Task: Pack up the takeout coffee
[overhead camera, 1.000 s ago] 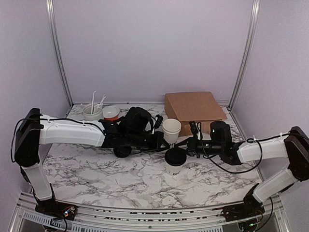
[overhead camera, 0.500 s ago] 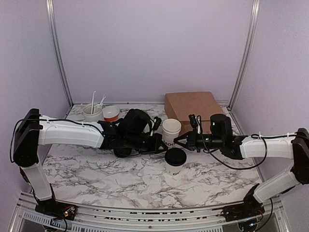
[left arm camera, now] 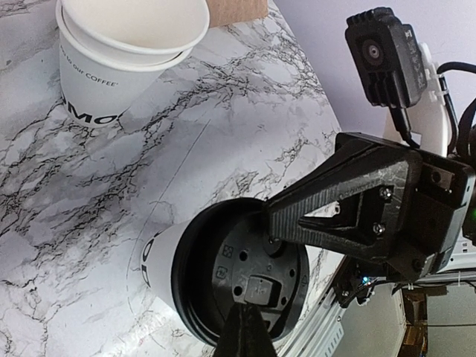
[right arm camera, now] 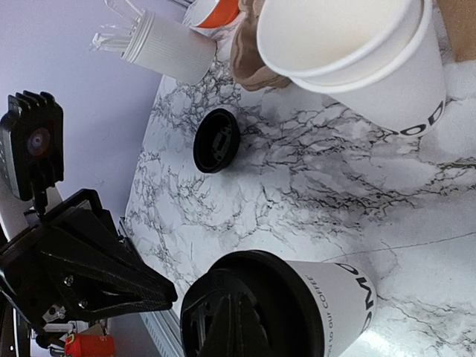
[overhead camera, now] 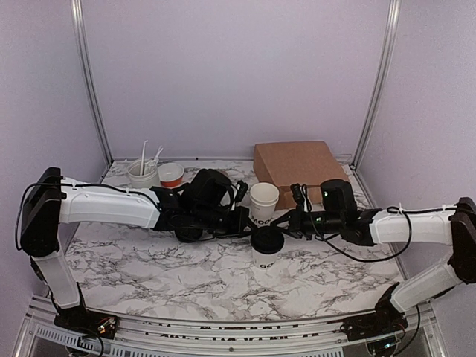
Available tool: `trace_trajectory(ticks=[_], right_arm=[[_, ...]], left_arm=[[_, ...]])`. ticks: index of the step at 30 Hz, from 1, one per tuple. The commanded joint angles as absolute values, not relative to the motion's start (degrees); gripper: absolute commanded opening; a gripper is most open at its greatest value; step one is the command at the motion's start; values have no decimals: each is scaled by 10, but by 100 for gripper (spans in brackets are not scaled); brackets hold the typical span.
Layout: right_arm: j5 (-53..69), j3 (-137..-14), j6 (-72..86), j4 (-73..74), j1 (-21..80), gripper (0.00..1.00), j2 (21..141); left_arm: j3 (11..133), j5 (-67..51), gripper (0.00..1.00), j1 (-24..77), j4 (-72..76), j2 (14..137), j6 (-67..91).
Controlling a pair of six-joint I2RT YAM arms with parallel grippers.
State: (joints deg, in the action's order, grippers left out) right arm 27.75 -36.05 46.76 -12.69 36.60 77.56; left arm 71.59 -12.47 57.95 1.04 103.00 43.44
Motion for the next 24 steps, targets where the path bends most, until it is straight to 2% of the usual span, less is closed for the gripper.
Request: trace_trajectory(ticks=[1, 6, 16, 24], right_arm=[[259, -423, 444, -85, 381, 0, 750], [245, -452, 431, -69, 400, 0, 763], [254, -403, 448, -115, 403, 0, 873], [242, -413, 449, -104, 403, 0, 833]], left_arm=[[713, -122, 0, 577, 2, 1004, 428], [712, -121, 0, 577, 1, 1002, 427], [697, -114, 0, 577, 1, 992, 430], [693, -117, 0, 577, 2, 989, 431]])
